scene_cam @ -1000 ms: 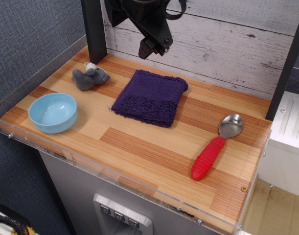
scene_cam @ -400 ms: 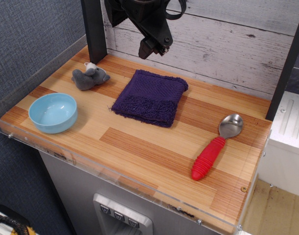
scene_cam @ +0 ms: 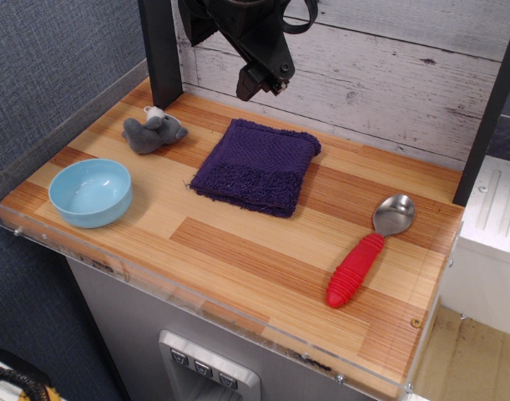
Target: Slide the purple rag next to the grey one.
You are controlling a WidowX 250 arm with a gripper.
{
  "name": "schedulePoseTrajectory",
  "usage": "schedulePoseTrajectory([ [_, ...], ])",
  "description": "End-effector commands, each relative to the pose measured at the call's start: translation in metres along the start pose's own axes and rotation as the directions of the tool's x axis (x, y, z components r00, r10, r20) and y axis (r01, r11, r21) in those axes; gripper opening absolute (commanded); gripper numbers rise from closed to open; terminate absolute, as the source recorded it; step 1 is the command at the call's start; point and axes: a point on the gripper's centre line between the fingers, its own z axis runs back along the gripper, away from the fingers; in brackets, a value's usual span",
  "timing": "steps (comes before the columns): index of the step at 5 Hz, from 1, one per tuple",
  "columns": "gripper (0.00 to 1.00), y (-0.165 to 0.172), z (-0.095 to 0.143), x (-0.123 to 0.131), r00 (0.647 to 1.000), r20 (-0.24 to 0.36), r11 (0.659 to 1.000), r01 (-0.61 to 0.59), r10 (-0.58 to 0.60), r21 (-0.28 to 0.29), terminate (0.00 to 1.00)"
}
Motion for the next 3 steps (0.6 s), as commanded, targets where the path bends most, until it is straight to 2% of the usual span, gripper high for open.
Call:
schedulePoseTrajectory([
  [1, 1.0, 0.004, 0.0118, 0.0053, 0.999, 0.033, 1.0, -0.012, 0.012, 0.013, 0.0],
  [2, 1.0, 0.004, 0.0118, 0.0053, 0.999, 0.033, 1.0, -0.012, 0.012, 0.013, 0.0],
  [3, 1.0, 0.004, 0.0118, 0.0053, 0.999, 0.033, 1.0, -0.012, 0.012, 0.013, 1.0],
])
